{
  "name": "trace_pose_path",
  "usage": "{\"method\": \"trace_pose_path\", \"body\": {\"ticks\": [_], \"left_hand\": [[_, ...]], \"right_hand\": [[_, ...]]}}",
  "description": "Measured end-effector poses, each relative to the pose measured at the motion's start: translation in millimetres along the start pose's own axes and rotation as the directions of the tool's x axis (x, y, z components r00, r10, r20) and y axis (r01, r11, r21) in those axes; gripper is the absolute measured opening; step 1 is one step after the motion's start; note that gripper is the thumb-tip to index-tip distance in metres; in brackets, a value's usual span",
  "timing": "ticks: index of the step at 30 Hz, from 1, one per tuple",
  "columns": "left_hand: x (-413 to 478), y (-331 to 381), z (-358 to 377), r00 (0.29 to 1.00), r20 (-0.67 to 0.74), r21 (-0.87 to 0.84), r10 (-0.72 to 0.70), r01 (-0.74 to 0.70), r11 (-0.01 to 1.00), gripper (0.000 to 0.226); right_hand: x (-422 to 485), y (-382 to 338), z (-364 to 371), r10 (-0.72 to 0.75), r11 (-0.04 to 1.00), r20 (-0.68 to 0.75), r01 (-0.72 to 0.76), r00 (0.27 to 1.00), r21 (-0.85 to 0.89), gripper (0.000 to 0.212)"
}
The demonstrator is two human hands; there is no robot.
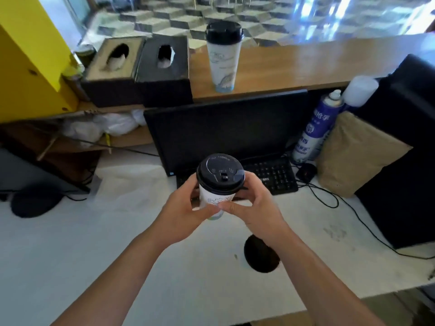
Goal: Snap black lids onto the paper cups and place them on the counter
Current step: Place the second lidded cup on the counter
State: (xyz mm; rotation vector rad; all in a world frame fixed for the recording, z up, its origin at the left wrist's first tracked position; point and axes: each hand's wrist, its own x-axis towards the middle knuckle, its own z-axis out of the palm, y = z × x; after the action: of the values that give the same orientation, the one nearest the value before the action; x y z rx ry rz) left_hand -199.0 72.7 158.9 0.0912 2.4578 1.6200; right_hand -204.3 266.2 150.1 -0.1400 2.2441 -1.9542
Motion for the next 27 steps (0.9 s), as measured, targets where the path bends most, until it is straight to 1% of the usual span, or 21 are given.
{"method": "trace_pose_path", "body": {"ticks": [4, 8, 11, 14, 16, 20, 23, 27], "left_hand": [[20, 34, 1, 0.997, -0.050, -0.010, 0.056, -0.057, 0.998, 0.071], [41, 60, 6, 0.988, -0.086, 0.003, 0.129, -0.129, 0.992, 0.069], [61, 80, 17, 0.979, -0.109, -0.028, 0.173, -0.177, 0.984, 0.066], [85, 99, 30, 0.968, -0.110, -0.057, 0.227, -0.234, 0.971, 0.065], [102, 111, 39, 0.966, -0.104, -0.086, 0.237, -0.246, 0.965, 0.064], [140, 135, 51, 0.957, -0.101, -0.123, 0.271, -0.282, 0.951, 0.061], [168, 150, 55, 0.948, -0.134, -0.129, 0.288, -0.304, 0.944, 0.062], [202, 166, 52, 0.930, -0.177, -0.111, 0.323, -0.345, 0.932, 0.057]], "right_hand": [[27, -24, -23, -0.092, 0.995, 0.034, 0.093, 0.995, -0.030, 0.058], [50, -45, -45, -0.187, 0.981, 0.046, 0.189, 0.981, -0.045, 0.061], [63, -54, -69, -0.199, 0.979, 0.059, 0.200, 0.978, -0.027, 0.065], [78, -62, -97, -0.247, 0.968, 0.040, 0.249, 0.968, -0.037, 0.063], [87, -69, -115, -0.275, 0.959, 0.027, 0.276, 0.961, -0.061, 0.059], [109, -85, -146, -0.317, 0.947, -0.029, 0.315, 0.948, -0.055, 0.053], [131, -95, -160, -0.351, 0.935, -0.058, 0.347, 0.934, -0.078, 0.048], [165, -106, -169, -0.381, 0.923, -0.084, 0.373, 0.921, -0.097, 0.049]]}}
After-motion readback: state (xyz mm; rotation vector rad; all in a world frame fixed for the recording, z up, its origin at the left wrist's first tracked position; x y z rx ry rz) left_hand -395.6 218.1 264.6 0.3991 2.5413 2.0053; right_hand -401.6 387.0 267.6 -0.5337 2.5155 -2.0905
